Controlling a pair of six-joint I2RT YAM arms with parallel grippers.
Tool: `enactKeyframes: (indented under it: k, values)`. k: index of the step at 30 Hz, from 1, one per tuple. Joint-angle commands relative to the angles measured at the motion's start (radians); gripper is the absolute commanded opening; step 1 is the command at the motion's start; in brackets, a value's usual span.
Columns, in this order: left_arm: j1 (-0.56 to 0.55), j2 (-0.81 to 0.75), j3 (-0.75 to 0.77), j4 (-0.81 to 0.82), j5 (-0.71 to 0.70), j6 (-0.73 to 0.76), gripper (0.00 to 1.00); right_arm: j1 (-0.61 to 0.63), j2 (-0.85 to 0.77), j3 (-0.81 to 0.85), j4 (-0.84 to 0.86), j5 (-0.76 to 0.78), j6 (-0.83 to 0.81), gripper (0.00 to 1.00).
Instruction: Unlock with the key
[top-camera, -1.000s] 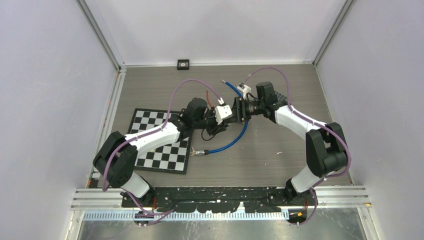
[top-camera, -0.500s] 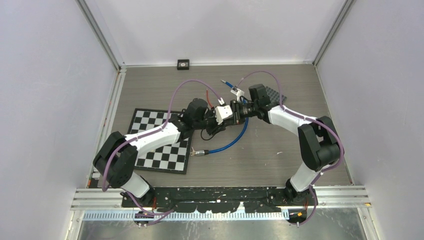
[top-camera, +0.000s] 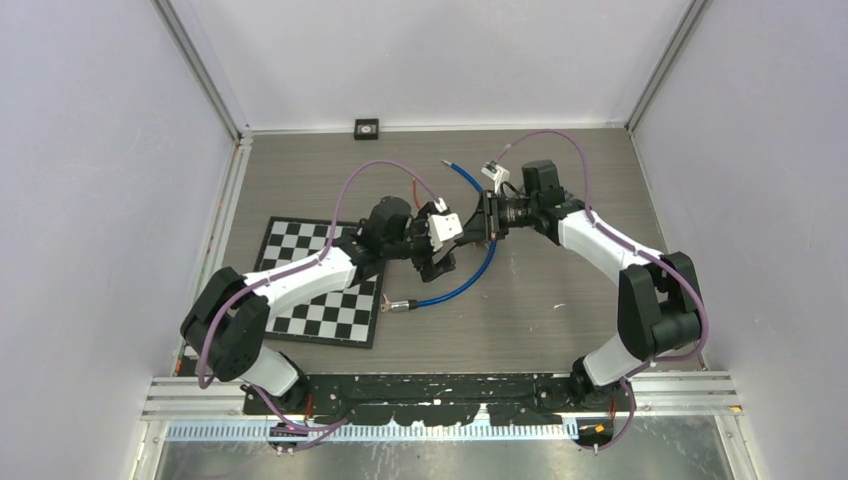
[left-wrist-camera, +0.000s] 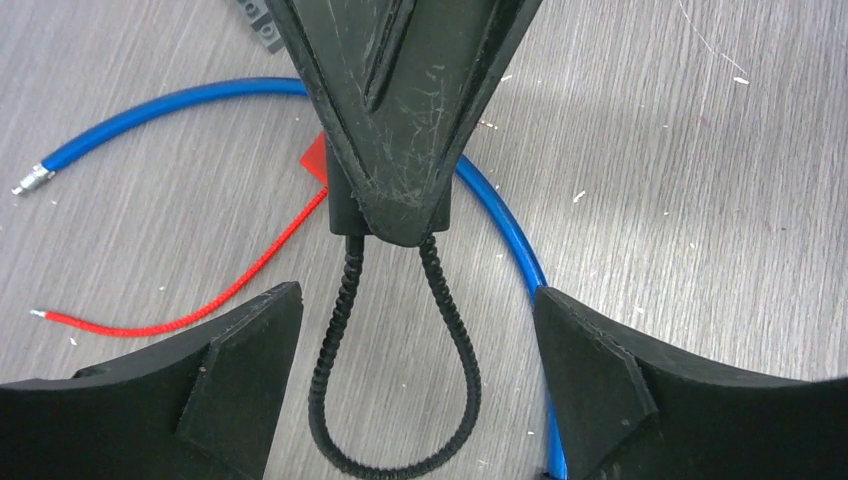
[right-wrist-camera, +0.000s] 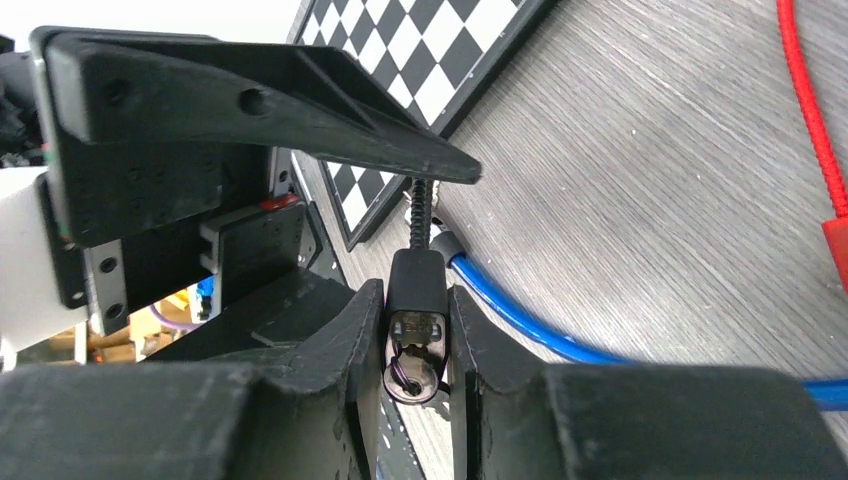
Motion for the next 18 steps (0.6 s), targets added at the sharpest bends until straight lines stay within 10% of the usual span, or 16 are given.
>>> enactKeyframes:
  k: [1, 10, 18]
  values:
    - [0.002, -0.027, 0.016, 0.056, 0.040, 0.045, 0.86, 0.006, -0.067, -0.005, -0.003, -0.035, -0.036, 0.00]
    - [-0.034, 0.055, 0.114, 0.026, -0.017, 0.104, 0.65, 0.006, -0.038, -0.016, 0.059, -0.055, 0.022, 0.00]
    - [-0.050, 0.050, 0.074, 0.005, -0.061, 0.181, 0.00, -0.018, -0.053, -0.037, 0.098, -0.043, 0.054, 0.01]
